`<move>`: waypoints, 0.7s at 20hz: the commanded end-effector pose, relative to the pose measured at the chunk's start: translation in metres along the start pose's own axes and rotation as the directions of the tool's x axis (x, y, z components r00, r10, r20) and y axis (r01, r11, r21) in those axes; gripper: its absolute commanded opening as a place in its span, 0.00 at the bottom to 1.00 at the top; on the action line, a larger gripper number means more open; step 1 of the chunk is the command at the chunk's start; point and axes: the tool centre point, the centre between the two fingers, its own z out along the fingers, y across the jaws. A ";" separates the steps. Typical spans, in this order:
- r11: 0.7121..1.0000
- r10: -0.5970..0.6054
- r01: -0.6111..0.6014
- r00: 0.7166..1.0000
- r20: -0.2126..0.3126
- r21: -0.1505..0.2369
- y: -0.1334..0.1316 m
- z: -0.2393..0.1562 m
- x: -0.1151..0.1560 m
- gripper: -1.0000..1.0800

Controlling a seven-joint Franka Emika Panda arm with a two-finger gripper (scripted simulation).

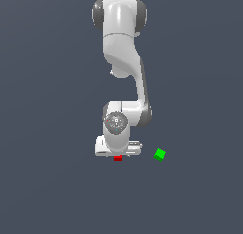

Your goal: Stack the red cube on top of the green cube.

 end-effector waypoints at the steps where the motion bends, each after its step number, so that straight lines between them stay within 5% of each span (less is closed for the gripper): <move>1: 1.000 0.000 0.000 1.000 -0.002 0.000 0.000 -0.001 0.001 0.96; 2: 1.000 0.000 0.000 1.000 -0.002 0.000 0.000 -0.001 0.001 0.00; 14: 1.000 0.000 0.000 1.000 -0.001 0.000 0.000 -0.001 0.001 0.00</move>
